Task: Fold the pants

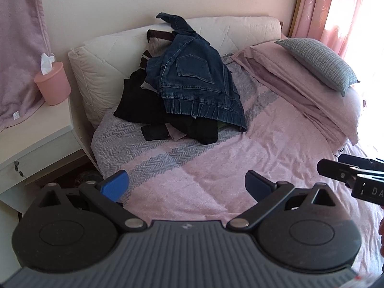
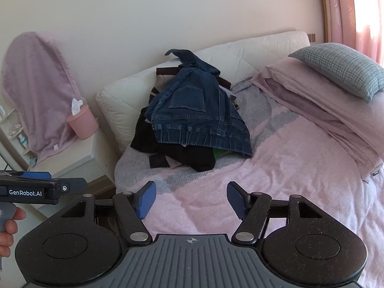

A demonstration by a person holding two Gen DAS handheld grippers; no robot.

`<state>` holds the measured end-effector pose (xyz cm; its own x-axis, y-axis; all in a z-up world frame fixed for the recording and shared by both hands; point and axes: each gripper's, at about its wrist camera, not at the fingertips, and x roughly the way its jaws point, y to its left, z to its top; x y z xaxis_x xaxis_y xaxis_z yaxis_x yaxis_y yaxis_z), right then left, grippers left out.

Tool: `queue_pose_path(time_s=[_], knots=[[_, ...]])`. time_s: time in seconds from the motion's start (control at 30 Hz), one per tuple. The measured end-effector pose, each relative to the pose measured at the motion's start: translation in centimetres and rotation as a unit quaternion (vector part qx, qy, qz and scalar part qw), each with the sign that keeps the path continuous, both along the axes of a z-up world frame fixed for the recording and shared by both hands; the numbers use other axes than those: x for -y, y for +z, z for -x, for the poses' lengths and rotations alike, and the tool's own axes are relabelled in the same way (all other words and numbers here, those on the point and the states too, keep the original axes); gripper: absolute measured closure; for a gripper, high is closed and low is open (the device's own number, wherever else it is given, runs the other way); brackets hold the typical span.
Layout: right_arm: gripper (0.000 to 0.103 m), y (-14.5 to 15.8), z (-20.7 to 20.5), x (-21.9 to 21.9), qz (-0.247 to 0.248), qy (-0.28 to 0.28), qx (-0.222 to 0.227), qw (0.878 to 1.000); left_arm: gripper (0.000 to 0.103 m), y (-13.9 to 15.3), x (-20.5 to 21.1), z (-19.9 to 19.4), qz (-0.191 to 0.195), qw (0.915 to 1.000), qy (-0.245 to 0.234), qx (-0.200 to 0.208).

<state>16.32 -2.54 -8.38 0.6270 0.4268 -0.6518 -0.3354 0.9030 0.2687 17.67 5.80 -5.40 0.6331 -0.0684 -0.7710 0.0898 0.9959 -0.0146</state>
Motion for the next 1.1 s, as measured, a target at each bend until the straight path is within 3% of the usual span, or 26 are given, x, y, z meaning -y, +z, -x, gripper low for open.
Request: queue_pose_path(time_s=[0.23, 0.6, 0.87, 1.1], knots=[[0.038, -2.0, -6.5, -5.0, 0.010, -0.021, -0.008, 1.000, 0.002, -2.2, -3.9, -8.1, -0.006, 0.9996, -0.019, -0.019], [0.038, -4.7, -16.7, -11.2, 0.032, -0.086, -0.031, 0.995, 0.004, -3.4, -8.6, -21.7, -0.010, 0.9978, -0.065, -0.004], [0.038, -6.9, -23.1, -10.8, 0.021, -0.159, -0.052, 0.986, 0.005, -4.8, -9.2, -31.4, -0.016, 0.9940, -0.108, 0.008], [0.038, -8.7, -27.3, -8.3, 0.011, -0.225, -0.066, 0.972, 0.007, -7.2, -7.3, -39.7, -0.020, 0.9866, -0.162, 0.008]])
